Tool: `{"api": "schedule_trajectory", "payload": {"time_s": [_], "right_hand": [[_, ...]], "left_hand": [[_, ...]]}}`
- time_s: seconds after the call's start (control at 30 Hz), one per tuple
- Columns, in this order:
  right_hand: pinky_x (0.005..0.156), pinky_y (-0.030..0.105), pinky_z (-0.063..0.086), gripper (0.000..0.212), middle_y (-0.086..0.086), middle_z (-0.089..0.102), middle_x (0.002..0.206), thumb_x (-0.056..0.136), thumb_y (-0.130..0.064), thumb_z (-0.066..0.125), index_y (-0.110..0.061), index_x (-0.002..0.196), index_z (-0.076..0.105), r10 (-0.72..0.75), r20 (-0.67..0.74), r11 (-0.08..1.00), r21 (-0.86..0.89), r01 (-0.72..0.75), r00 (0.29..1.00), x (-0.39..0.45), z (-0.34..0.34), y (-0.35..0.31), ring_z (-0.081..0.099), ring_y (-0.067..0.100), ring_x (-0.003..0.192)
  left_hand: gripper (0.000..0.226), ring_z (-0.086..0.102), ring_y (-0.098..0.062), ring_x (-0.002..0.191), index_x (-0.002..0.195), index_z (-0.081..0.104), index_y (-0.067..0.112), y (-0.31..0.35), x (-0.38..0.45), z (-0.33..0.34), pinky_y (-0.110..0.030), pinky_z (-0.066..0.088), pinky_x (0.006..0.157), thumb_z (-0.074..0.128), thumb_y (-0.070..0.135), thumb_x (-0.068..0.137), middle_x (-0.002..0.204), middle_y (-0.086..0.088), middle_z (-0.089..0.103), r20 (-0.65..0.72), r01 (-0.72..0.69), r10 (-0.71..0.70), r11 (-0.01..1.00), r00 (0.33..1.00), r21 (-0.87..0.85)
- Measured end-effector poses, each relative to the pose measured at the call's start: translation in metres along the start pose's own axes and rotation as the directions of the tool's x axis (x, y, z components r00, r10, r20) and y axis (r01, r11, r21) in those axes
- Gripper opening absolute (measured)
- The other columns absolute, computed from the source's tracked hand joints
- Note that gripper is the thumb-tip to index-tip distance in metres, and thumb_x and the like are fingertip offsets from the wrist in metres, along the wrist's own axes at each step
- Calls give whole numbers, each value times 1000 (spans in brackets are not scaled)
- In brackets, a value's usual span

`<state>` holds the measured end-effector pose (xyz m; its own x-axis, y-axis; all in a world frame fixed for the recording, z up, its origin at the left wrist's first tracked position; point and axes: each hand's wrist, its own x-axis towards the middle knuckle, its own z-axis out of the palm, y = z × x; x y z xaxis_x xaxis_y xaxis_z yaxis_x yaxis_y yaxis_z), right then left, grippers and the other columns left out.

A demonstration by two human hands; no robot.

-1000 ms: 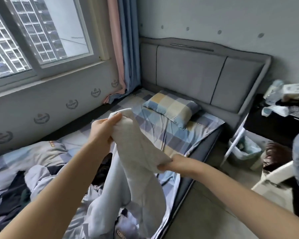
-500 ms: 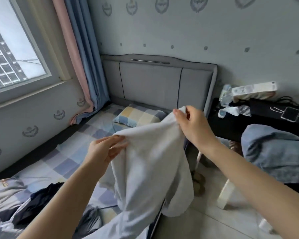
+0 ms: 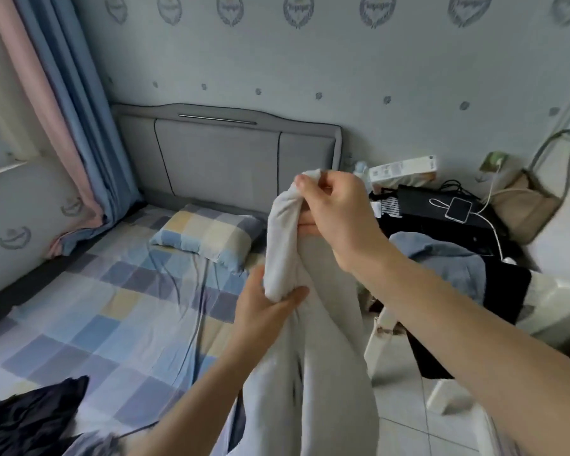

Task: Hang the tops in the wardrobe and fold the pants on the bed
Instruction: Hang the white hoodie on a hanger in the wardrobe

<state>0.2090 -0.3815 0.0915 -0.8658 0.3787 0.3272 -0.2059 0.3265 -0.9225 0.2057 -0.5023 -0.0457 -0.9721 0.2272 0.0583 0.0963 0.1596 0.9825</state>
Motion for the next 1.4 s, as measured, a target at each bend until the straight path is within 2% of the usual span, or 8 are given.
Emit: {"api": "schedule_trajectory", "payload": {"time_s": [0.13, 0.2, 0.4, 0.6, 0.73, 0.97, 1.17, 1.4], "right_hand": [[65, 47, 60, 22, 20, 69, 80, 93, -20, 60, -10, 74, 65, 18, -148, 997, 78, -7, 989, 18, -61, -4, 71, 31, 76], [64, 42, 60, 21, 15, 69, 78, 92, -19, 61, -9, 73, 64, 35, -213, 993, 119, -10, 976, 27, -86, 0, 72, 29, 74], [71, 25, 53, 13, 3, 69, 91, 91, -4, 55, -11, 101, 60, 38, -301, 975, 221, 31, 953, 34, -134, 26, 69, 11, 82], [112, 33, 32, 84, 7, 28, 148, 78, 6, 64, -36, 142, 31, -213, 245, 732, -601, 321, 946, 4, -138, 64, 30, 23, 138], [105, 32, 31, 45, 5, 36, 136, 78, -4, 71, -30, 113, 59, -359, 121, 551, -772, 315, 925, 20, -139, 62, 30, 24, 127], [56, 29, 33, 18, 5, 53, 59, 73, -17, 41, -3, 68, 52, -120, -20, 777, -624, 81, 993, 58, -127, 41, 44, 17, 59], [45, 19, 23, 25, -3, 30, 48, 70, -11, 58, -3, 52, 43, 39, -178, 804, -578, -136, 983, 92, -117, 29, 28, 9, 51], [57, 21, 36, 7, -1, 56, 61, 70, -9, 71, -4, 68, 69, 175, -211, 727, -632, -271, 962, 101, -146, 24, 48, 5, 57]], "left_hand": [[20, 58, 0, 66, 78, 57, 24, -3, 8, 13, -21, 44, 60, 77, 25, 82, 74, 17, 61, -29, -28, 32, 992, 999, 123], [42, 35, -6, 49, 57, 44, 11, -2, 14, 18, -26, 28, 52, 68, 22, 90, 51, 11, 40, 14, -35, 33, 992, 999, 122], [48, 36, -20, 61, 75, 50, -12, 68, 40, 25, -30, 29, 56, 63, 31, 93, 66, -9, 42, 88, -114, 133, 975, 987, -193], [37, 61, -29, 76, 91, 69, -6, 133, 91, 46, -35, 51, 68, 62, 30, 85, 84, -19, 66, 334, 11, 178, 869, 926, -494], [33, 64, -16, 57, 66, 74, 13, 144, 123, 60, -23, 53, 54, 57, 21, 94, 65, -6, 68, 489, 28, 203, 905, 848, -424], [7, 65, -1, 83, 96, 69, 33, 118, 169, 71, -15, 47, 75, 63, 32, 93, 92, 11, 72, 499, -351, 322, 936, 804, -38], [120, 30, 6, 137, 149, 6, 49, 91, 153, 80, -19, 34, 107, 85, 45, 58, 151, 24, 27, 776, -435, 360, 892, 519, -123], [35, 50, -9, 60, 82, 68, 18, 70, 247, 67, -21, 39, 57, 72, 50, 67, 65, 5, 57, 851, -665, 97, 671, 516, 327]]}}
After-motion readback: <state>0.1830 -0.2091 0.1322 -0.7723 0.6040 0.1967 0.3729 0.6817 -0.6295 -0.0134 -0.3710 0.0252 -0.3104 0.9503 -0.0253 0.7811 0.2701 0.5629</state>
